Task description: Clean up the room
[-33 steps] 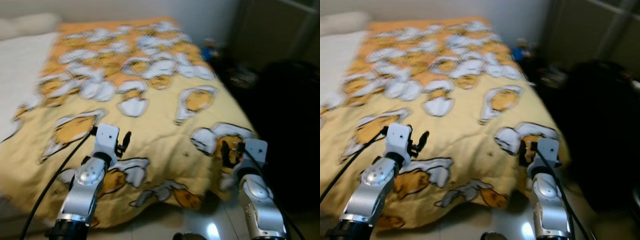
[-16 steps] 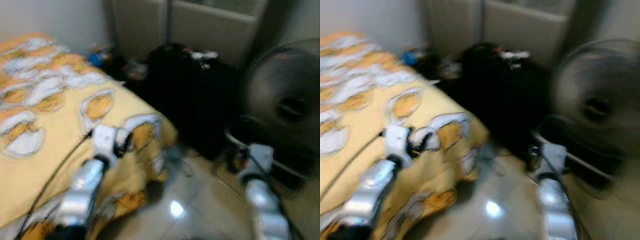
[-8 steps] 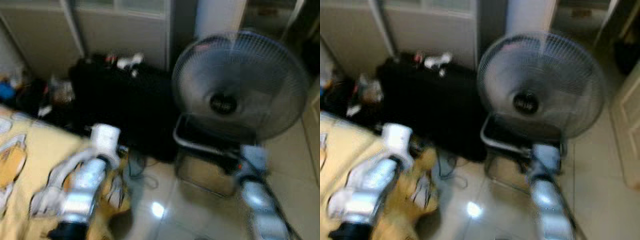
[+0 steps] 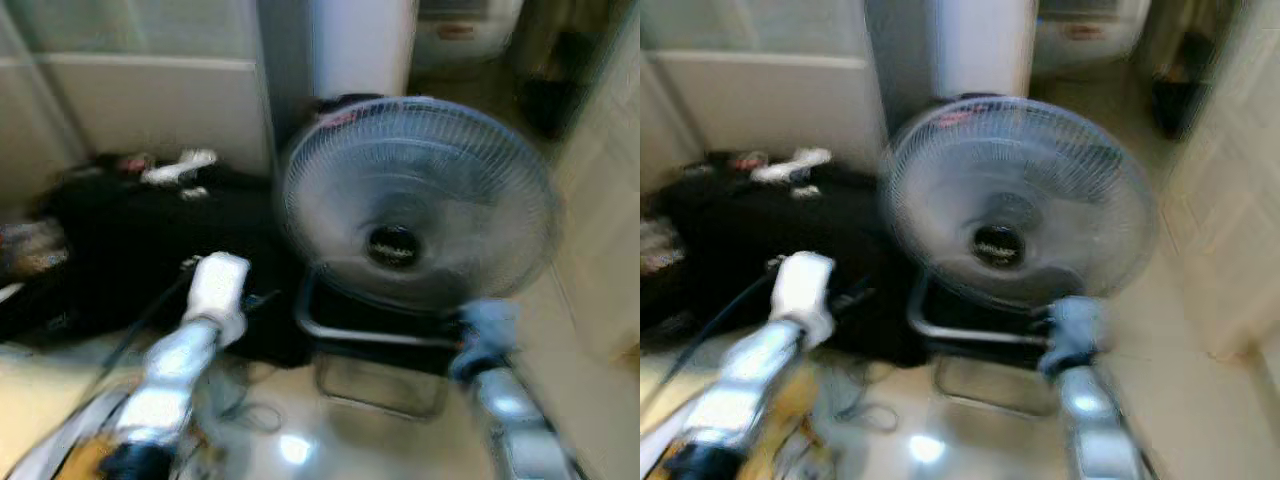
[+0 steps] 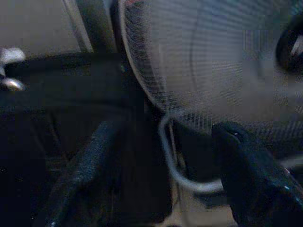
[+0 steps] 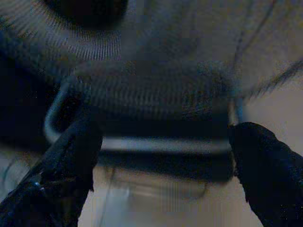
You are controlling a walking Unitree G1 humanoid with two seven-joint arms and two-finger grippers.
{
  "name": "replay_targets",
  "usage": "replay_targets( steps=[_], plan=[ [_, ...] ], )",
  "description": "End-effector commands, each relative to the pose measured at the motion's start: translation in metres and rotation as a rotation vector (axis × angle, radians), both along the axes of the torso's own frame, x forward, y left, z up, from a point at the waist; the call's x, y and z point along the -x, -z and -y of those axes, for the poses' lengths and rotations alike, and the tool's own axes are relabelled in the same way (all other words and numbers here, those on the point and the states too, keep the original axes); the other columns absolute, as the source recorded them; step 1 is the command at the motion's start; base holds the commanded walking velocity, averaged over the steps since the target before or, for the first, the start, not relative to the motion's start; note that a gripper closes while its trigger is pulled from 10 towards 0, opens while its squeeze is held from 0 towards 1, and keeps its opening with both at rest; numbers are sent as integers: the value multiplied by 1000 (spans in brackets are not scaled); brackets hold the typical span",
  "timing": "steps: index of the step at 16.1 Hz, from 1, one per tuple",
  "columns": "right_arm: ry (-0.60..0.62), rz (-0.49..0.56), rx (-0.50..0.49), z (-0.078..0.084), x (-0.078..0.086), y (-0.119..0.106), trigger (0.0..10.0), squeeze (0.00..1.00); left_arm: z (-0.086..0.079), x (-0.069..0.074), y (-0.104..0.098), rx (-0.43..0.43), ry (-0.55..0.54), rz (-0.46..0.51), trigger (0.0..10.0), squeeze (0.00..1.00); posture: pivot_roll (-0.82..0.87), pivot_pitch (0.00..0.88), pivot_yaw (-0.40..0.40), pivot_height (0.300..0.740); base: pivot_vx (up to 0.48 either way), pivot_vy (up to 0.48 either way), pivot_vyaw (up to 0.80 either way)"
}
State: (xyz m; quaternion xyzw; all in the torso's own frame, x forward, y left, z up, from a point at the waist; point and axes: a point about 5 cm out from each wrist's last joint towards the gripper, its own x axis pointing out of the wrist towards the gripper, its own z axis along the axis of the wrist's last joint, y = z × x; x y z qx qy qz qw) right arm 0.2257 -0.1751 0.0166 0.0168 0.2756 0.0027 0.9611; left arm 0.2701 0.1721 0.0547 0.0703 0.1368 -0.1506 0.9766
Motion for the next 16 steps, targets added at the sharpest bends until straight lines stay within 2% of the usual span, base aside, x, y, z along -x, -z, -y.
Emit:
replay_targets(
  steps=[1,2,4,5,6,7,8,9,10,11,12,13,14,15,16],
  plan=[
    [6,-37,21,12,5,7,10000,0,4,2,4,-13,23,-7,10000,0,-137,0,54,740,341,0,0],
    [-31,-61,-23,9,7,13,10000,0,-1,8,13,-40,8,-43,10000,0,-114,0,33,740,0,0,0],
    [-116,-138,-41,2,14,29,10000,0,-11,29,31,-46,-34,-123,10000,0,-76,0,-1,740,0,0,0],
    [-169,-174,-18,2,16,38,10000,0,-10,38,45,-62,-35,-183,10000,0,-47,0,-14,740,0,0,0],
    [-189,-202,37,3,12,47,10000,0,-10,40,68,-60,-104,-282,10000,0,-21,0,-35,740,0,0,0],
    [-180,-216,46,5,10,52,10000,0,-9,41,79,-60,-131,-335,10000,0,-12,0,-43,740,0,0,0],
    [-141,-267,11,5,10,62,10000,0,-6,49,95,-75,-128,-426,10000,0,-1,0,-46,740,0,0,0],
    [-119,-352,16,5,17,75,10000,0,-3,61,108,-105,-81,-502,10000,0,5,0,-35,740,0,0,0],
    [-105,-398,29,4,23,83,10000,0,-1,70,116,-94,-70,-551,10000,0,13,0,-33,740,0,0,0],
    [-87,-434,17,2,31,90,10000,0,-1,81,124,-124,-54,-594,10000,0,18,0,-30,740,0,0,0],
    [-62,-483,4,-2,48,100,10000,0,1,93,132,-136,-57,-633,10000,0,28,0,-25,740,0,0,0],
    [-49,-538,-24,-8,75,112,10000,0,3,112,142,-143,-66,-686,10000,0,32,0,-17,740,0,0,0],
    [-48,-552,-37,-10,88,117,10000,0,7,125,148,-143,-62,-719,10000,0,33,0,-15,740,0,0,0],
    [-37,-580,-40,-12,110,123,10000,0,18,151,159,-146,-49,-773,10000,0,24,35,-8,740,0,0,0],
    [-27,-594,-44,-13,121,125,10000,0,24,164,163,-145,-41,-799,10000,0,17,52,-6,740,0,0,0]
  ],
)
